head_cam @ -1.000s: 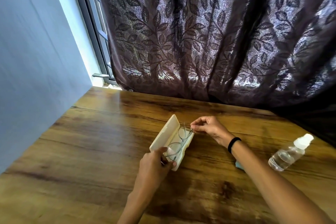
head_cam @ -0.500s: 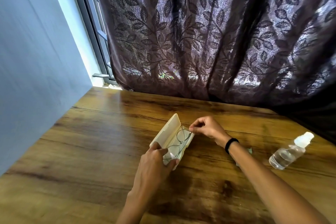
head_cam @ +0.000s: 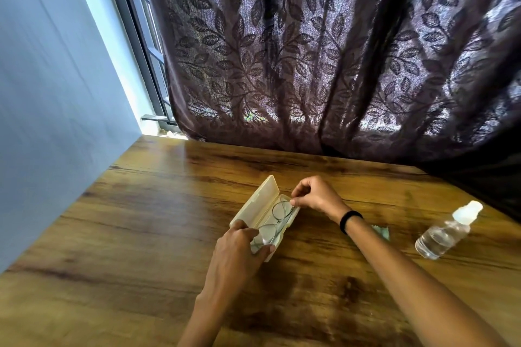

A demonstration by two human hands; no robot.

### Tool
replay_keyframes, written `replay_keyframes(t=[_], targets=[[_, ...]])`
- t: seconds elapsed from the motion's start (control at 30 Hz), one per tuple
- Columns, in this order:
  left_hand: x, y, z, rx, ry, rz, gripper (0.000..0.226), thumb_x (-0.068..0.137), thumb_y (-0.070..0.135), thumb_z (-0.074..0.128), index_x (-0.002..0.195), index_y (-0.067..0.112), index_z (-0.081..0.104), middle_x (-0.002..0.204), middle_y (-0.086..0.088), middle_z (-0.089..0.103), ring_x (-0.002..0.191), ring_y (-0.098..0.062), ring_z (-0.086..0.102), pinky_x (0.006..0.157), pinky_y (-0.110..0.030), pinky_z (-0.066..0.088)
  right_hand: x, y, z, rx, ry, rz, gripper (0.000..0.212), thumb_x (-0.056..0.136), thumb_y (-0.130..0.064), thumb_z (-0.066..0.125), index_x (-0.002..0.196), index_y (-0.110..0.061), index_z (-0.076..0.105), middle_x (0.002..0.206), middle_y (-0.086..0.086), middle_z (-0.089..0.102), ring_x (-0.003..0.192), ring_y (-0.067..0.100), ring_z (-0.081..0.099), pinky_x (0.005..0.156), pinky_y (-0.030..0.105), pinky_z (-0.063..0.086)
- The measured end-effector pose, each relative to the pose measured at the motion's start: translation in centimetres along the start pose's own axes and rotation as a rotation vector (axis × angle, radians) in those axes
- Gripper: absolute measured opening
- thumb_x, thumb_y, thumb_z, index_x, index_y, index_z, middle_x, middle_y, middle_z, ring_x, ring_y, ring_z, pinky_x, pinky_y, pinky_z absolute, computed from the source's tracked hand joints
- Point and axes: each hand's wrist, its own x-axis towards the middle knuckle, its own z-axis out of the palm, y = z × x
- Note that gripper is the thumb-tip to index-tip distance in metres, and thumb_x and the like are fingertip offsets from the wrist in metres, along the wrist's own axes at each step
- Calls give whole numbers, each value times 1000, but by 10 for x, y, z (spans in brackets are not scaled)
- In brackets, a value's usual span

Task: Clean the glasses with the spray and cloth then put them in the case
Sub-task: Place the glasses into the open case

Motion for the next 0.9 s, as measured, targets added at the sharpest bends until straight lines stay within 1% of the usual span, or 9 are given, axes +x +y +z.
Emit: replay_keyframes(t=[0.1, 0.17, 0.3, 0.47, 0.63, 0.7, 0.77, 0.83, 0.9], targets=[[-1, -1, 0, -13, -12, -4, 46, 75, 45, 70, 112, 18, 66, 117, 4, 60, 95, -16, 65, 78, -26, 54, -1, 0, -1, 95, 0, 27, 15, 74, -9, 74, 86, -5, 66, 85, 6, 64, 82, 17, 60, 77, 33, 52], [-2, -1, 1, -28, -13, -10, 47, 76, 45, 69, 113, 17, 65, 117, 4, 60, 95, -14, 65, 80, -25, 54, -3, 1, -2, 186, 10, 39, 13, 78, -9, 71, 88, -3, 65, 81, 6, 65, 76, 16, 60, 75, 32, 53], [-4, -1, 2, -47, -18, -21, 48, 78, 45, 66, 116, 16, 63, 117, 3, 60, 92, -12, 65, 77, -23, 54, -5, 2, -2, 386, 34, 35, 2, 84, -9, 64, 85, -8, 63, 73, 2, 63, 64, 8, 59, 60, 17, 52], [-5, 0, 1, -51, -18, -44, 46, 81, 48, 61, 115, 17, 64, 118, 1, 62, 92, -12, 65, 75, -23, 54, -13, 11, -14, 572, 119, -3, 9, 85, -2, 61, 85, -10, 64, 78, 6, 63, 69, 13, 62, 67, 20, 54], [0, -4, -1, -39, -25, -50, 47, 82, 51, 58, 114, 17, 64, 116, -1, 64, 88, -14, 67, 71, -23, 54, -41, 35, -38, 785, 207, 22, 12, 84, 0, 61, 90, -8, 65, 88, 8, 64, 72, 10, 65, 62, 12, 53], [1, -4, -3, -36, -32, -51, 47, 82, 50, 58, 114, 16, 64, 117, -2, 64, 87, -14, 67, 71, -26, 55, -58, 48, -46, 797, 261, 39, 12, 84, 0, 60, 89, -10, 66, 87, 8, 65, 70, 8, 65, 61, 11, 52], [3, -1, -5, -27, -31, -39, 47, 82, 50, 58, 115, 17, 64, 117, -2, 64, 83, -13, 66, 71, -27, 55, -75, 62, -51, 745, 320, 56, 12, 85, 1, 60, 88, -10, 65, 86, 9, 65, 71, 10, 64, 61, 10, 52], [7, 5, -7, -22, -13, 7, 46, 82, 49, 59, 113, 16, 65, 114, -1, 65, 73, -8, 64, 64, -21, 51, -90, 73, -52, 643, 381, 65, 11, 85, 0, 59, 88, -9, 65, 84, 8, 65, 74, 13, 63, 60, 9, 51], [14, 19, -6, -11, 5, 71, 43, 82, 49, 58, 110, 17, 67, 108, 2, 66, 66, -2, 56, 58, -10, 41, -102, 81, -54, 553, 440, 70, 10, 86, -2, 59, 88, -10, 65, 82, 5, 66, 73, 11, 63, 59, 8, 50]])
